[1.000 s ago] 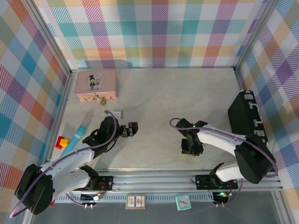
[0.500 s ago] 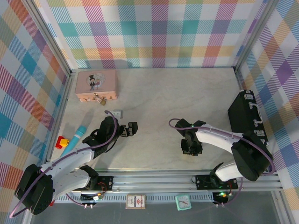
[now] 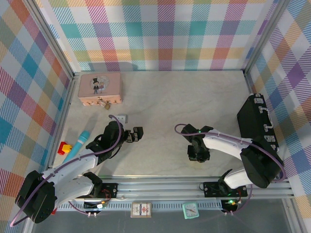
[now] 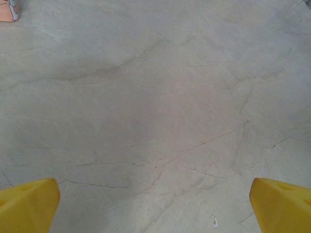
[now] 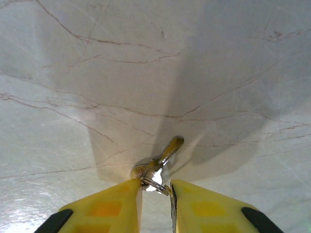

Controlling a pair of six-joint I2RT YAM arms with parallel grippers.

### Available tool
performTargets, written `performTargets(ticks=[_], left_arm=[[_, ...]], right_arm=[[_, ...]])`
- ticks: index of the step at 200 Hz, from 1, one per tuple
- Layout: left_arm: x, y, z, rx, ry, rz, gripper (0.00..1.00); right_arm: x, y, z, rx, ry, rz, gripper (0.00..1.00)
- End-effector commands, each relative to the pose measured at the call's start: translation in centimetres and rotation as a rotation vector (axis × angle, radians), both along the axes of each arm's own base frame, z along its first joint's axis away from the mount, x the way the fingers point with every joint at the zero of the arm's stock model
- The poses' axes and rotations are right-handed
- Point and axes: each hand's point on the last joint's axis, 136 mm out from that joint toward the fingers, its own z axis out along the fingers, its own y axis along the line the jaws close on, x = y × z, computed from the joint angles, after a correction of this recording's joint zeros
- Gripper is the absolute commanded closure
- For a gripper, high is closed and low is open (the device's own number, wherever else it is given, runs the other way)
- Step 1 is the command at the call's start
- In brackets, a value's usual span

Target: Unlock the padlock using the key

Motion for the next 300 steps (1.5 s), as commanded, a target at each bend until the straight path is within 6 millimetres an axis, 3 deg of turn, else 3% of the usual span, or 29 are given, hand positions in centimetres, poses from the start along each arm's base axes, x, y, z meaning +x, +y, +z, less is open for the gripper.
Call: performTargets(ticks=[1, 109, 151, 196, 257, 300], left_arm=[[0.0, 0.1, -0.2, 0.001, -0.009, 0.007, 0.0], [0.1, 0.1, -0.2, 0.005, -0.007, 0.011, 0.0], [0.2, 0.2, -0.2, 0.011, -0.007, 0.017, 0.0], [0.3, 0.0, -0.3, 0.011, 0.001, 0.011, 0.0], [0.0, -2.3, 0.7, -0.074, 0.016, -0.08, 0.0], [-0.7, -3.6, 1.8, -0.137, 0.004, -0.153, 0.0]], right_arm=[[-0.3, -0.1, 0.3, -0.005, 0.002, 0.002, 0.77], [0.2, 0.4, 0.3, -0.006, -0.008, 0.025, 0.88], [1.3, 1.3, 1.5, 0.032, -0.064, 0.078, 0.94], [4.1, 4.9, 6.9, 0.243, -0.283, 0.225, 0.96], [6.4, 12.4, 16.2, 0.665, -0.675, 0.549, 1.0], [6.3, 16.3, 19.5, 0.856, -0.842, 0.774, 1.0]])
